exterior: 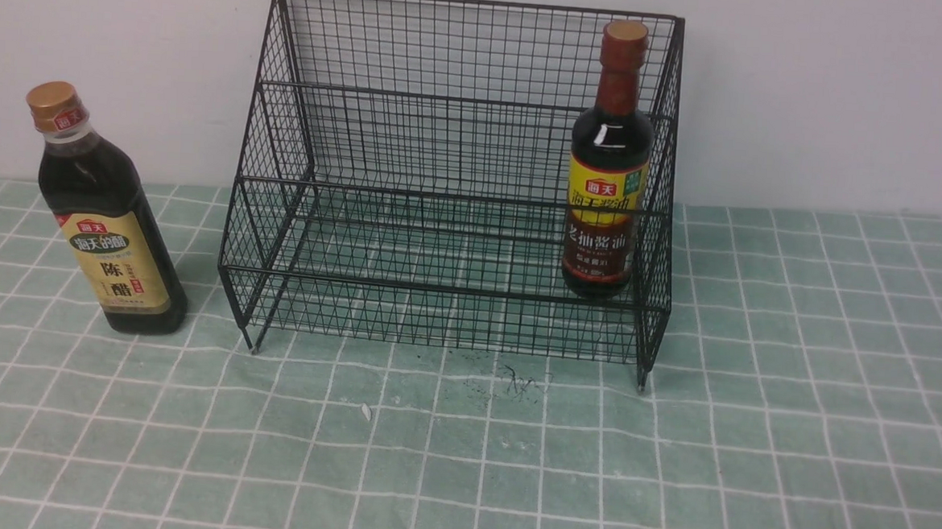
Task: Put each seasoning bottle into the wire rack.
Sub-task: Use the left arm to grab the condiment bottle closest to it
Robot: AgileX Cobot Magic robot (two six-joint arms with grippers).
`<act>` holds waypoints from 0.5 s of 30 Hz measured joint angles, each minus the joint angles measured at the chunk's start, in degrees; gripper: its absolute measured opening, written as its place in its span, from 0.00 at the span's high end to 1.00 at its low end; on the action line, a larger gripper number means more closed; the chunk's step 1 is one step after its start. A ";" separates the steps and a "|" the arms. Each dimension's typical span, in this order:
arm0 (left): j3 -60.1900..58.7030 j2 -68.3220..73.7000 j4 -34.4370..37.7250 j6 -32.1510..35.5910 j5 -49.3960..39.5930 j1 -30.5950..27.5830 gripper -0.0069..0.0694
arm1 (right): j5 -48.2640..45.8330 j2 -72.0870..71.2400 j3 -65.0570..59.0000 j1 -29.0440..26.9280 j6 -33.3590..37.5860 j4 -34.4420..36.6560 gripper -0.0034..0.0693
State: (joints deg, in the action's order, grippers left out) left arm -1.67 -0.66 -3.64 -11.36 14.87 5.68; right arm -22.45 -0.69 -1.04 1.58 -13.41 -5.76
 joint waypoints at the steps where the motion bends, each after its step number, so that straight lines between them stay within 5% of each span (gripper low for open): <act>1: 0.00 0.00 0.00 0.00 0.62 0.00 0.92 | 0.00 0.00 0.00 0.00 0.00 0.00 0.97; 8: 0.00 0.00 0.14 -0.35 12.73 0.00 0.92 | 0.00 0.00 0.00 0.00 0.00 0.00 0.97; 15: 4.63 6.21 0.10 0.68 15.13 0.00 0.92 | 0.00 0.00 0.00 0.00 0.00 0.00 0.97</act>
State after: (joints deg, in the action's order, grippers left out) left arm 2.96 5.55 -3.54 -10.68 30.01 5.68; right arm -22.45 -0.69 -1.04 1.58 -13.41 -5.76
